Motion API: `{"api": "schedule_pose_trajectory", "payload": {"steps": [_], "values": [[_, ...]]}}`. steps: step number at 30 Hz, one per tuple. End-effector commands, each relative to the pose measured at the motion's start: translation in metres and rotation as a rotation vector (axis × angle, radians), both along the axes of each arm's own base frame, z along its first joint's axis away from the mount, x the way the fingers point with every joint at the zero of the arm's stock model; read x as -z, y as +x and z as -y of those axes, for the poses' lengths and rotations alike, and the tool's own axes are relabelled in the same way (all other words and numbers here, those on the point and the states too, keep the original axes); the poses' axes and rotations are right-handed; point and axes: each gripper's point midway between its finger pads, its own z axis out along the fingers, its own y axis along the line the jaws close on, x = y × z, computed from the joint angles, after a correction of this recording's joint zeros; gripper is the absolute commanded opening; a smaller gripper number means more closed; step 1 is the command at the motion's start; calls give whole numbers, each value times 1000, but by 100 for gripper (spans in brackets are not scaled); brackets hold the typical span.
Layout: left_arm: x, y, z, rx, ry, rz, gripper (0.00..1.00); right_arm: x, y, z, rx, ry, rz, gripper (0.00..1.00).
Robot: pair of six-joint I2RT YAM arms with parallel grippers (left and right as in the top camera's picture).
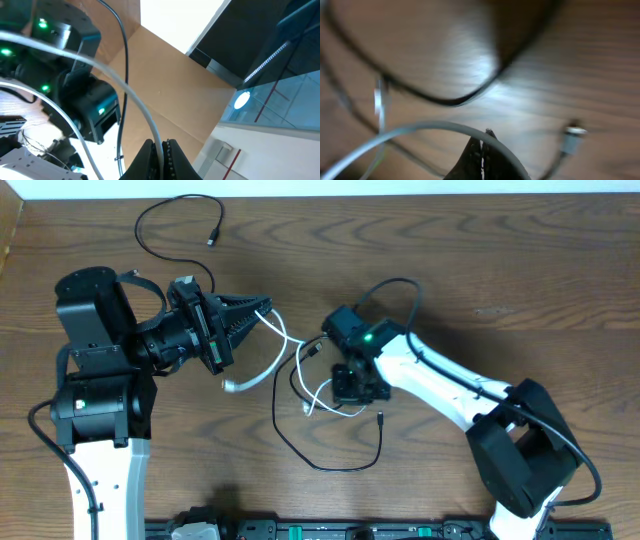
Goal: Untangle cables
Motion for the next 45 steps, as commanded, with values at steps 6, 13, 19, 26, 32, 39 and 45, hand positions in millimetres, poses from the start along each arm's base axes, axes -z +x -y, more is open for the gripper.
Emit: {"api": "schedule_pose_trajectory", "payload": {"steps": [6,13,19,26,32,39,45], "values": [[-9,0,-3,-20,21,47,7,-24,9,-8,-92,123,44,1],[-5,6,-8,-57,60,65,7,-86,7,-25,-213,304,174,1],[6,5,-10,-78,71,7,8,-168,-4,-18,-394,414,429,47],[6,5,-10,-78,70,4,8,-228,-39,-24,-635,510,645,88],[6,5,-10,-78,70,4,7,-220,-53,-49,-755,503,670,94],[6,5,-10,-77,70,4,8,-193,-56,-96,-831,533,647,83],[6,5,-10,-77,69,1,7,-162,-61,-127,-832,545,583,95]]}}
